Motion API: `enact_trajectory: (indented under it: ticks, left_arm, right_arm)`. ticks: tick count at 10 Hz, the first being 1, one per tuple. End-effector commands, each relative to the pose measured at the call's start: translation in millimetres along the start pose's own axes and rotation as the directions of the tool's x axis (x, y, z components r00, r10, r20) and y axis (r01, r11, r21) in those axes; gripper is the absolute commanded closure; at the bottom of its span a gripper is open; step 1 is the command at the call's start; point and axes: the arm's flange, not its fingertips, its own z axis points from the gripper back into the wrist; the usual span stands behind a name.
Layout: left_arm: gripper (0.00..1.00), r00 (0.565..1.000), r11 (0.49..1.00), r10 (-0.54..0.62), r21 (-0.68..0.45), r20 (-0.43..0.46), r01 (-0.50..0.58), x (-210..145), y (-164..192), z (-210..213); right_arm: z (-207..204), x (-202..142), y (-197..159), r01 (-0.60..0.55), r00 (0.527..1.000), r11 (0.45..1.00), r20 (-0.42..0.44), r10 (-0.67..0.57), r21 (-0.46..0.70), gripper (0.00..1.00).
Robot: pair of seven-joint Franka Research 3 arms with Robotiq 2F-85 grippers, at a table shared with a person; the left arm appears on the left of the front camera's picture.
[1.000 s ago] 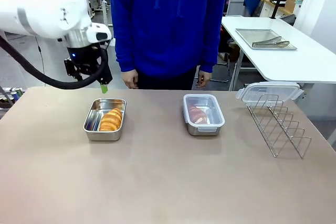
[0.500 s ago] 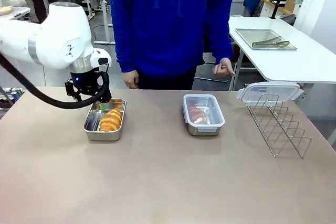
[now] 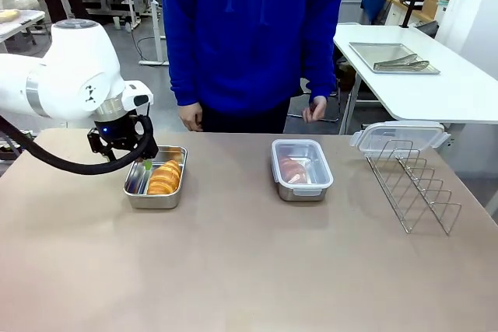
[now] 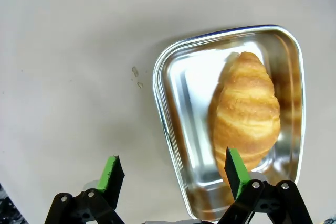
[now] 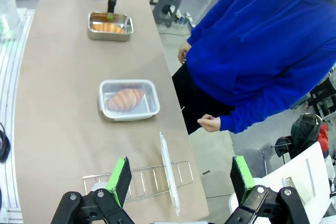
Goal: Place the bread in airtight containers.
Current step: Pick up one Airtight Container lid and hand it to the human.
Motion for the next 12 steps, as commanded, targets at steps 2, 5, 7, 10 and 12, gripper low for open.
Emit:
enact_trajectory:
  ticks: [2, 5, 7, 10, 12]
  left_arm:
    - [0.0, 0.999, 0.997, 0.007, -0.08, 0.054, -0.003, 1.3, 25.1, 41.8]
    - [0.0, 0.98, 0.975, -0.046, -0.204, 0.195, 0.086, -1.8, 104.5, 149.5]
    - [0.0, 0.946, 0.942, -0.154, -0.248, 0.284, 0.228, -20.1, 146.1, 198.5]
    - [0.0, 0.859, 0.887, -0.232, -0.263, 0.456, 0.38, -78.1, 207.1, 235.7]
    - [0.0, 0.783, 0.865, -0.262, -0.224, 0.564, 0.45, -100.4, 232.9, 233.7]
  right_arm:
    - [0.4, 0.9, 0.8, -0.006, 1.0, 1.0, 0.015, 0.006, -0.003, 0.0]
    - [0.4, 0.9, 0.8, -0.006, 1.0, 1.0, 0.015, 0.006, -0.003, 0.0]
    - [0.3, -0.1, -0.1, 0.0, 1.0, 1.0, 0.0, 0.0, 0.0, 0.0]
    - [-88.3, 1.4, 8.1, 0.064, 0.957, 0.992, -0.29, -0.029, 0.111, 0.0]
    - [-133.4, -10.4, 4.9, 0.049, 0.912, 0.993, -0.409, 0.0, 0.11, 0.0]
